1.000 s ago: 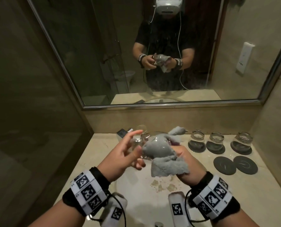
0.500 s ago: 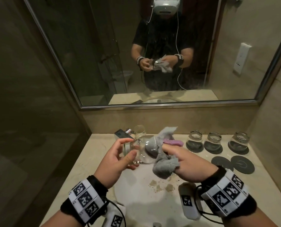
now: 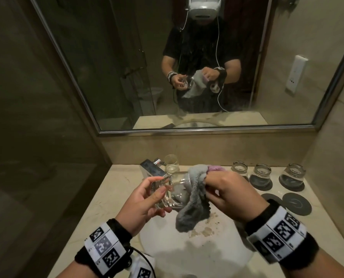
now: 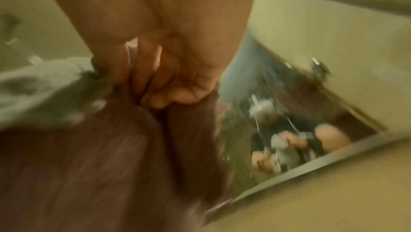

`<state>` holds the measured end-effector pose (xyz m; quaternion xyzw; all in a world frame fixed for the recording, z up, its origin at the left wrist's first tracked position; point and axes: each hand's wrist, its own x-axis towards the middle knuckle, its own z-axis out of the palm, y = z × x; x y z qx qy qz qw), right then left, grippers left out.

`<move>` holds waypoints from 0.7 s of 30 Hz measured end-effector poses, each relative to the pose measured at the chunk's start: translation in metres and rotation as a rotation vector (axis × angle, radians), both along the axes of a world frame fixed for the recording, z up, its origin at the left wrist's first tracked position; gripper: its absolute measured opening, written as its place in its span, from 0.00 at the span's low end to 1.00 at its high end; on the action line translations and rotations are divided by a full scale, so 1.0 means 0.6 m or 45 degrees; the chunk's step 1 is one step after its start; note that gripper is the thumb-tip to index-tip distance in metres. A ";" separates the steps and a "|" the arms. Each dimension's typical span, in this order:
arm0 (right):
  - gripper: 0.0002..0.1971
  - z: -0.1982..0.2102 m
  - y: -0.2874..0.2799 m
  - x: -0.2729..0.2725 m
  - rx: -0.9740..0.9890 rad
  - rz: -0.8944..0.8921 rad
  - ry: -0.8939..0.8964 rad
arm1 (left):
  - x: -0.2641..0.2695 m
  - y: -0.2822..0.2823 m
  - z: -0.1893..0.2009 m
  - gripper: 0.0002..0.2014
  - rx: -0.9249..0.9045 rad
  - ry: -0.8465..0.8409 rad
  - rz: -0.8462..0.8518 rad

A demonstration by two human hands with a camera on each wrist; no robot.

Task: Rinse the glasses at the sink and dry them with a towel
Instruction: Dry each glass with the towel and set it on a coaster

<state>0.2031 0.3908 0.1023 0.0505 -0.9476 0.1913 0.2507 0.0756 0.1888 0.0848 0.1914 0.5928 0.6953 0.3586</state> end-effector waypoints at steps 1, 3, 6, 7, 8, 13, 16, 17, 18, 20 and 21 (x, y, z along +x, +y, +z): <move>0.05 -0.010 -0.001 -0.003 -0.165 0.029 0.116 | 0.002 0.001 0.000 0.23 0.016 -0.020 -0.011; 0.03 -0.029 -0.009 -0.008 -0.583 0.071 0.304 | 0.006 0.005 0.000 0.22 0.061 -0.065 -0.029; 0.08 -0.046 -0.029 -0.013 -1.254 0.154 0.328 | 0.013 0.011 -0.001 0.22 0.088 -0.082 -0.060; 0.09 -0.048 -0.035 -0.012 -1.367 0.186 0.325 | 0.016 0.013 -0.001 0.22 0.091 -0.090 -0.067; 0.10 -0.050 -0.037 -0.012 -1.409 0.214 0.317 | 0.017 0.014 -0.001 0.23 0.090 -0.099 -0.069; 0.21 -0.040 -0.041 -0.008 -1.002 0.240 0.086 | 0.020 0.016 -0.005 0.23 0.046 -0.079 -0.056; 0.27 -0.040 -0.044 -0.006 -0.876 0.104 -0.069 | 0.025 0.016 -0.005 0.23 -0.026 0.093 -0.031; 0.29 -0.039 -0.046 -0.006 -0.989 0.110 -0.116 | 0.027 0.017 -0.002 0.23 -0.062 0.187 -0.024; 0.29 -0.040 -0.047 -0.007 -1.156 0.131 -0.156 | 0.029 0.016 -0.001 0.23 -0.086 0.304 -0.028; 0.28 -0.044 -0.048 -0.013 -1.579 0.217 -0.200 | 0.030 0.014 -0.002 0.25 -0.107 0.614 -0.069; 0.26 -0.047 -0.048 -0.016 -1.775 0.265 -0.218 | 0.029 0.012 -0.001 0.26 -0.113 0.799 -0.102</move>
